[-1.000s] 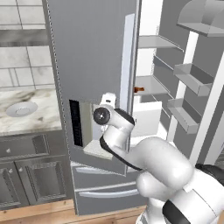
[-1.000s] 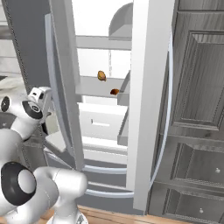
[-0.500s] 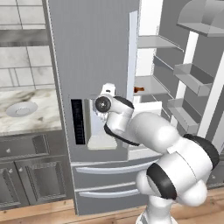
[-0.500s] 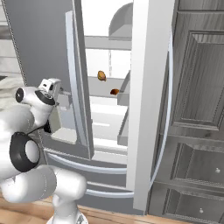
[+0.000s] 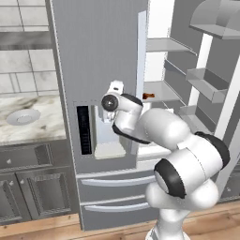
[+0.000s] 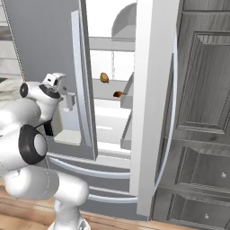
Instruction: Place the chicken drumstick on the counter behind the older chicken drumstick on the same shelf of the fridge to maintain FIFO order. Close the fridge door when finished.
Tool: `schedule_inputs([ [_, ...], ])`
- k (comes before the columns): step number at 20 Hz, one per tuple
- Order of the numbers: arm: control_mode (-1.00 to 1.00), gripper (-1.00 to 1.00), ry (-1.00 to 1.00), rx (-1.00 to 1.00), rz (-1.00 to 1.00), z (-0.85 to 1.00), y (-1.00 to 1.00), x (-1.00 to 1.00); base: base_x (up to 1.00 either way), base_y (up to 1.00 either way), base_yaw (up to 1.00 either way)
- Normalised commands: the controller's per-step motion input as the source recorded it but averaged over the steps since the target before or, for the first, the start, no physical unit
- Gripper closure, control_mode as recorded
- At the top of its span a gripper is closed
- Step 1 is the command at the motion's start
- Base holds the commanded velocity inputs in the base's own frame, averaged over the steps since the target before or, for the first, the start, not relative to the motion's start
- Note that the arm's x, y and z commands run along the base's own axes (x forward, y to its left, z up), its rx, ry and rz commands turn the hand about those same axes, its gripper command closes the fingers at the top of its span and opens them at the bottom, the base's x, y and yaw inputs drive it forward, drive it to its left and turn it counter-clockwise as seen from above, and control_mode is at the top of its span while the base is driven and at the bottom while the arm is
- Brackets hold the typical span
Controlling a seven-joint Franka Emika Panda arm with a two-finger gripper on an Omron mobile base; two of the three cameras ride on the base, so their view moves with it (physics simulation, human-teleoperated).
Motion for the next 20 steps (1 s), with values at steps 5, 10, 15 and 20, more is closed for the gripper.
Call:
schedule_inputs([
  [5,-1.00,-1.00,0.07,0.00,0.00,-0.04,0.00,0.63,0.00,0.00,0.00],
  [10,-1.00,-1.00,0.13,0.02,0.00,-0.10,0.00,0.00,0.00,0.00,0.00],
  [15,-1.00,-1.00,-0.02,0.13,-0.03,0.05,0.00,-0.99,0.00,0.00,0.00],
  [20,-1.00,-1.00,-0.03,0.22,-0.07,0.32,0.00,-1.00,0.00,0.00,0.00],
])
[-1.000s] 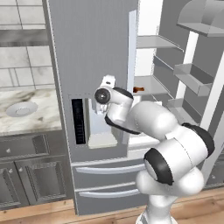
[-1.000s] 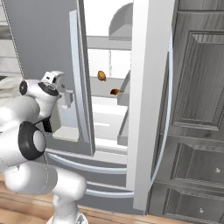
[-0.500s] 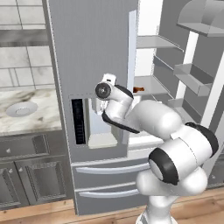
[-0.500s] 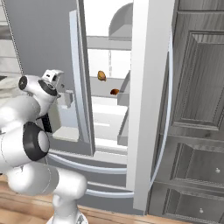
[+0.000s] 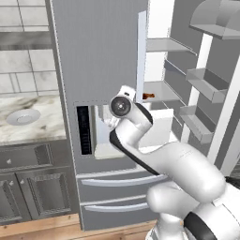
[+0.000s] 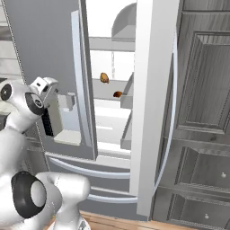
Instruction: Place the chicken drumstick on the counter behind the older chicken drumstick on the same shelf of the fridge to maintain FIFO order. Close the fridge door when finished.
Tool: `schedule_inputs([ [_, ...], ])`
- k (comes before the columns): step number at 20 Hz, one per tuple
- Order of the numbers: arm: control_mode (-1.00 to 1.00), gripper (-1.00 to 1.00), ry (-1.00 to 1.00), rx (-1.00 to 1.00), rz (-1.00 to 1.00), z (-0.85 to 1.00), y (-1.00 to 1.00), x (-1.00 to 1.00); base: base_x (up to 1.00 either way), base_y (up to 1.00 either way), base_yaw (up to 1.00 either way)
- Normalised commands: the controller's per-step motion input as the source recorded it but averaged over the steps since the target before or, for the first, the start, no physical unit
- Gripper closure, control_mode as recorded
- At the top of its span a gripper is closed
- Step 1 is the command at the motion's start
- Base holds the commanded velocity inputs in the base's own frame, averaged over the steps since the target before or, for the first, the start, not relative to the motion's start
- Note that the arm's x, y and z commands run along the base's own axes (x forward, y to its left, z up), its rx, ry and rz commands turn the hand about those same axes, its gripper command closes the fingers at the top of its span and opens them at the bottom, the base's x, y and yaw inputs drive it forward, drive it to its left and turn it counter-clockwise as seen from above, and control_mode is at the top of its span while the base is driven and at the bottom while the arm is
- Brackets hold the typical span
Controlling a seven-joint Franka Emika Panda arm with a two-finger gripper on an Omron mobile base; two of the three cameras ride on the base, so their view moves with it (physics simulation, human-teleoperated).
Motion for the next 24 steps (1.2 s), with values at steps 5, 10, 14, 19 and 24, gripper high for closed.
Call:
schedule_inputs([
  [5,-1.00,-1.00,0.00,0.30,-0.15,0.49,-0.13,-1.00,0.00,0.00,0.00],
  [10,-1.00,-1.00,-0.09,0.32,-0.17,0.17,-0.41,-1.00,0.00,0.00,0.00],
  [14,-1.00,-1.00,-0.26,0.42,-0.14,0.00,-0.69,-1.00,0.00,0.00,0.00],
  [19,-1.00,-1.00,-0.17,0.48,-0.15,0.14,-0.74,-1.00,0.00,0.00,0.00],
  [24,-1.00,-1.00,-0.13,0.50,-0.17,0.22,-0.75,-1.00,0.00,0.00,0.00],
])
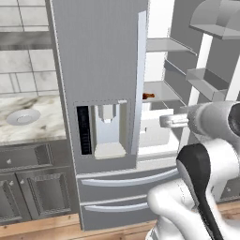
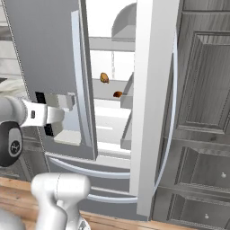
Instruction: Place the chicken drumstick on the counter behind the older chicken drumstick on the same shelf of the fridge to maintain FIFO order. Close the fridge door when finished.
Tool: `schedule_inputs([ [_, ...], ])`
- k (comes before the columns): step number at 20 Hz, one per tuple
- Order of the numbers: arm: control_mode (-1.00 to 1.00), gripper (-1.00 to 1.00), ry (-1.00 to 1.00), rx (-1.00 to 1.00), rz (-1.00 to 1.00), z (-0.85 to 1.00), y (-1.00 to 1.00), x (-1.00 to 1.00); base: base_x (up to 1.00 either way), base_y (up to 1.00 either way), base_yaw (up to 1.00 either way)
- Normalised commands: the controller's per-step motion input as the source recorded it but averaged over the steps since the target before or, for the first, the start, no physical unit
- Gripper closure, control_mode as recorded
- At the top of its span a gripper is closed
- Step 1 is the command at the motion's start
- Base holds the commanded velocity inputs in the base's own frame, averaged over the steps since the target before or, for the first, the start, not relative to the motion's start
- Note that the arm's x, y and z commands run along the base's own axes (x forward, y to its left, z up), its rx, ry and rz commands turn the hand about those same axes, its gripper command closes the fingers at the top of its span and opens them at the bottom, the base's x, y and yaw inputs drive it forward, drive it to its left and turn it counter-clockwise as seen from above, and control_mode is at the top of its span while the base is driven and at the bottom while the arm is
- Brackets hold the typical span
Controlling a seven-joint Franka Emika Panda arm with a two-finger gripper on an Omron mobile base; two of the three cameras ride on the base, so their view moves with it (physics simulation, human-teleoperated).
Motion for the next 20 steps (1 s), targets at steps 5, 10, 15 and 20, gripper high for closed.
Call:
schedule_inputs([
  [5,-1.00,-1.00,-0.24,0.46,-0.15,-0.09,-0.86,-1.00,0.00,0.00,0.00],
  [10,-1.00,-1.00,-0.38,0.50,-0.09,-0.46,-1.00,-0.98,0.00,0.00,0.00],
  [15,-1.00,-1.00,-0.27,0.55,-0.06,-0.40,-1.00,-0.41,0.00,0.00,0.00],
  [20,-1.00,-1.00,-0.12,0.51,-0.01,-0.23,-1.00,0.10,0.00,0.00,0.00],
])
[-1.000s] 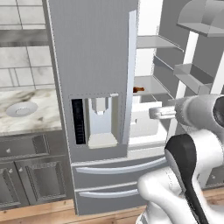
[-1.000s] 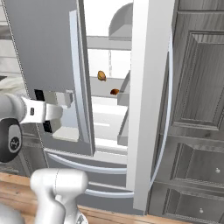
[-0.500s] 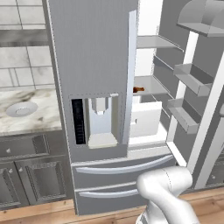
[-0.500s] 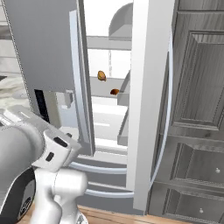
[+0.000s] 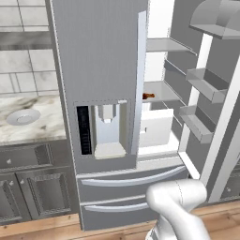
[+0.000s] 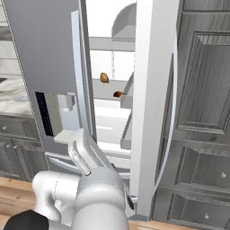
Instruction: Place the chicken drumstick on the counter behind the older chicken drumstick on the same shelf of the fridge to maintain FIFO order. Close the fridge door when finished.
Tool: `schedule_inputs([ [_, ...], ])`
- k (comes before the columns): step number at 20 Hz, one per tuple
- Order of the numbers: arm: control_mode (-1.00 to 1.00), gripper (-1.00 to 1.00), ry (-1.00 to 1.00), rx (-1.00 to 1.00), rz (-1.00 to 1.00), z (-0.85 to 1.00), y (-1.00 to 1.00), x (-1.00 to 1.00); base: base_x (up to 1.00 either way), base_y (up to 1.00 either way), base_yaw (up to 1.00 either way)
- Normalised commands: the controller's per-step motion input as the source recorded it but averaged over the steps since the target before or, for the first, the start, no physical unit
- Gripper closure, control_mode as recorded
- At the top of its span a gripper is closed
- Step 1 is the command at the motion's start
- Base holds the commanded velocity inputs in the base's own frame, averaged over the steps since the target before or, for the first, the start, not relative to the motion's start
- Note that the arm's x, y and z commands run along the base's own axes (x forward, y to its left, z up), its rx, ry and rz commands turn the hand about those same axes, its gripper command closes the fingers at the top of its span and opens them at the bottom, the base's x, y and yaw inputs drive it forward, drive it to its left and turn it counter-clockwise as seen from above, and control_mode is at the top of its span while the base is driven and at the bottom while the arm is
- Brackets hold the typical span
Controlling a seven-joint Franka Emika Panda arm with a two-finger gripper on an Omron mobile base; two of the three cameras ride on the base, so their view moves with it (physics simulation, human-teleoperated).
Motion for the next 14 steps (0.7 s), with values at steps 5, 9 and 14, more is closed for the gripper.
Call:
schedule_inputs([
  [5,-1.00,-1.00,-0.08,0.45,0.01,-0.35,-0.84,0.64,0.00,0.00,0.00],
  [9,-1.00,-1.00,-0.03,0.42,0.03,-0.39,-0.68,0.87,0.00,0.00,0.00],
  [14,-1.00,-1.00,0.00,0.32,0.06,-0.52,-0.52,0.85,0.00,0.00,0.00],
])
